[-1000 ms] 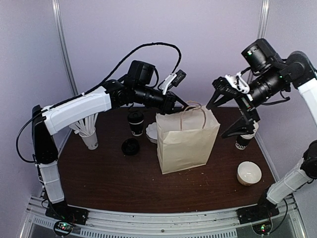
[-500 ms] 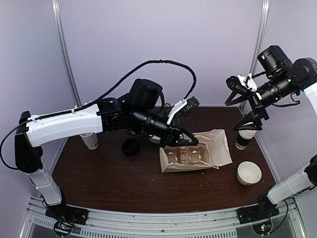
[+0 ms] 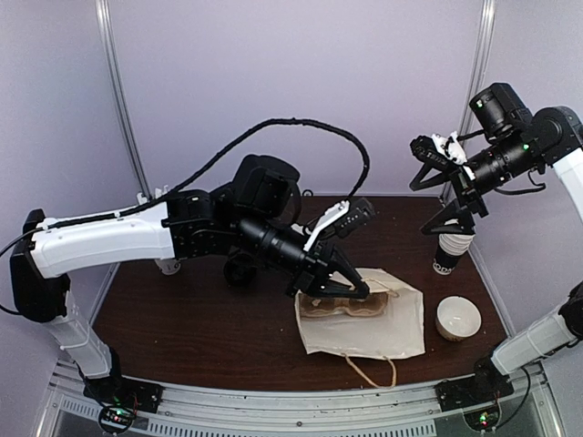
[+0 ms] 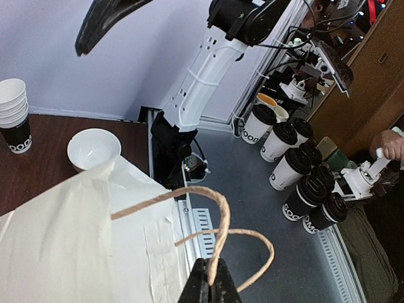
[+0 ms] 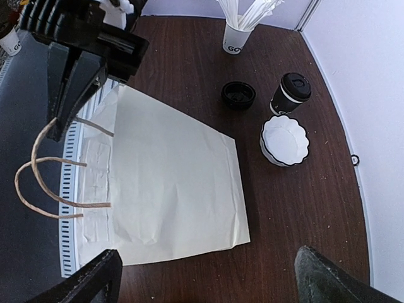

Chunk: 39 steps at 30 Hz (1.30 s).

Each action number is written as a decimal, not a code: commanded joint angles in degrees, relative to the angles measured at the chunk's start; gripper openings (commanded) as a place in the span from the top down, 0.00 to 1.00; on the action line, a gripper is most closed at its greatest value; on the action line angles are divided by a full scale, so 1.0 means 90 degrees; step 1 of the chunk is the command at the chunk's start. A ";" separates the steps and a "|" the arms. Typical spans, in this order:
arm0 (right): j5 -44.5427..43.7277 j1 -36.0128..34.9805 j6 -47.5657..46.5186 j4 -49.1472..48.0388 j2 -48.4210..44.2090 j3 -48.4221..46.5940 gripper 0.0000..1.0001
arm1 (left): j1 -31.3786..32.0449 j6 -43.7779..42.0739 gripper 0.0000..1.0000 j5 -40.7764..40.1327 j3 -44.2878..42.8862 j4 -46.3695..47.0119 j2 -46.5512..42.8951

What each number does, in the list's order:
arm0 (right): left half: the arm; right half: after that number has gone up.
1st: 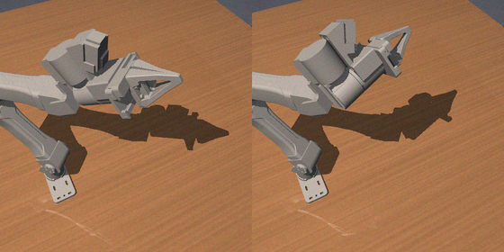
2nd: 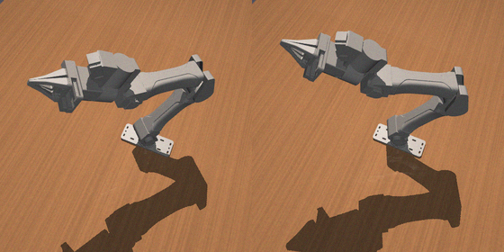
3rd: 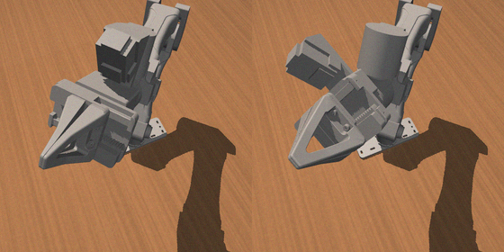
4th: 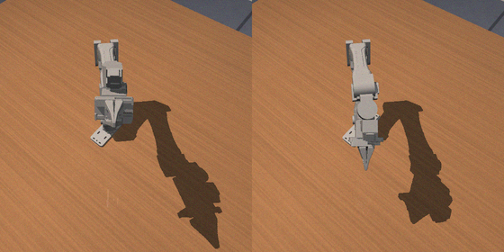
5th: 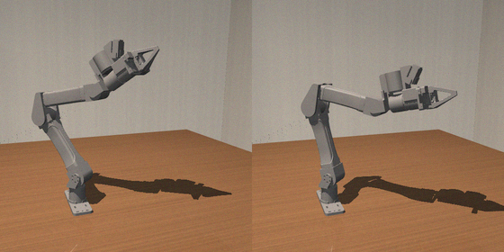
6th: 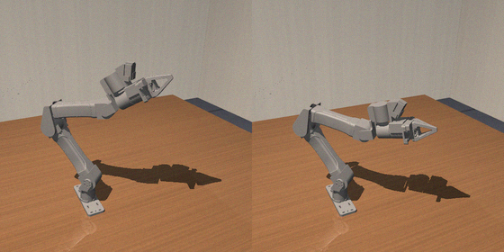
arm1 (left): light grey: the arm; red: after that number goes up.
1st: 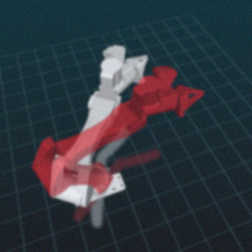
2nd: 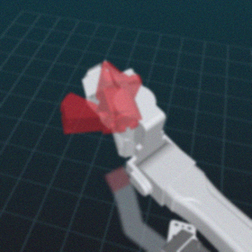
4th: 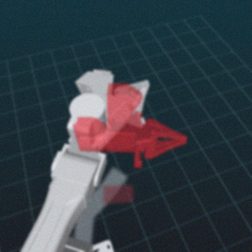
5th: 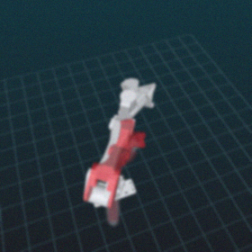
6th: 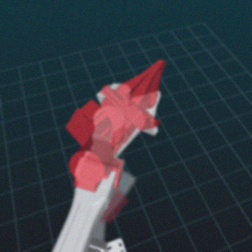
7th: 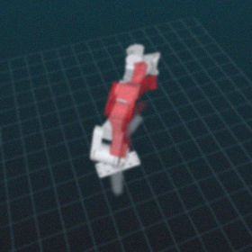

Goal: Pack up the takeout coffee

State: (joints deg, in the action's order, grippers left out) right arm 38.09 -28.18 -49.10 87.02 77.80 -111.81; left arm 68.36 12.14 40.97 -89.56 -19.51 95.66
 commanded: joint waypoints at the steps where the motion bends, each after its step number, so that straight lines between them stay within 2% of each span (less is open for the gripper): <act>1: 0.0047 0.0039 0.0088 -0.0126 -0.0004 0.0160 0.01 | 0.0051 0.0059 1.00 0.0174 0.0113 0.0142 -0.0220; 4: 0.0027 0.0036 0.0077 -0.0147 -0.0035 0.0221 0.01 | 0.0070 0.0091 1.00 0.0172 0.0123 0.0132 -0.0220; 7: 0.0027 0.0036 0.0094 -0.0184 -0.0076 0.0294 0.01 | 0.0071 -0.0005 1.00 -0.0250 -0.0004 0.0037 -0.0207; 11: -0.0002 0.0044 0.0119 -0.0246 -0.0159 0.0380 0.01 | 0.0032 -0.0619 1.00 -0.1187 -0.0962 -0.0721 0.0092; 14: -0.0065 0.0061 0.0130 -0.0300 -0.0241 0.0469 0.01 | -0.0175 -0.0921 1.00 -0.1473 -0.1650 -0.1163 0.0479; 25: -0.0227 0.0208 0.0240 -0.0527 -0.0519 0.0865 0.01 | -0.1539 -0.0657 1.00 -0.1183 -0.2966 -0.1211 0.1841; 28: -0.0221 0.0229 0.0250 -0.0580 -0.0547 0.1003 0.01 | -0.1870 -0.0475 0.93 -0.1172 -0.3016 -0.1024 0.1972; 30: -0.0178 0.0231 0.0256 -0.0615 -0.0550 0.1077 0.01 | -0.1977 -0.0473 0.85 -0.1214 -0.2999 -0.0884 0.1997; 35: -0.0102 0.0241 0.0262 -0.0672 -0.0506 0.1134 0.01 | -0.2039 -0.0487 0.65 -0.1409 -0.3151 -0.0817 0.2003; 39: -0.0072 0.0248 0.0261 -0.0691 -0.0466 0.1167 0.01 | -0.2039 -0.0509 0.54 -0.1244 -0.3253 -0.0887 0.1891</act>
State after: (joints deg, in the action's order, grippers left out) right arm 37.04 -26.33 -47.51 82.00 73.60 -101.93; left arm 49.63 7.70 28.56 -116.42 -30.00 114.69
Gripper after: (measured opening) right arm 0.994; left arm 0.419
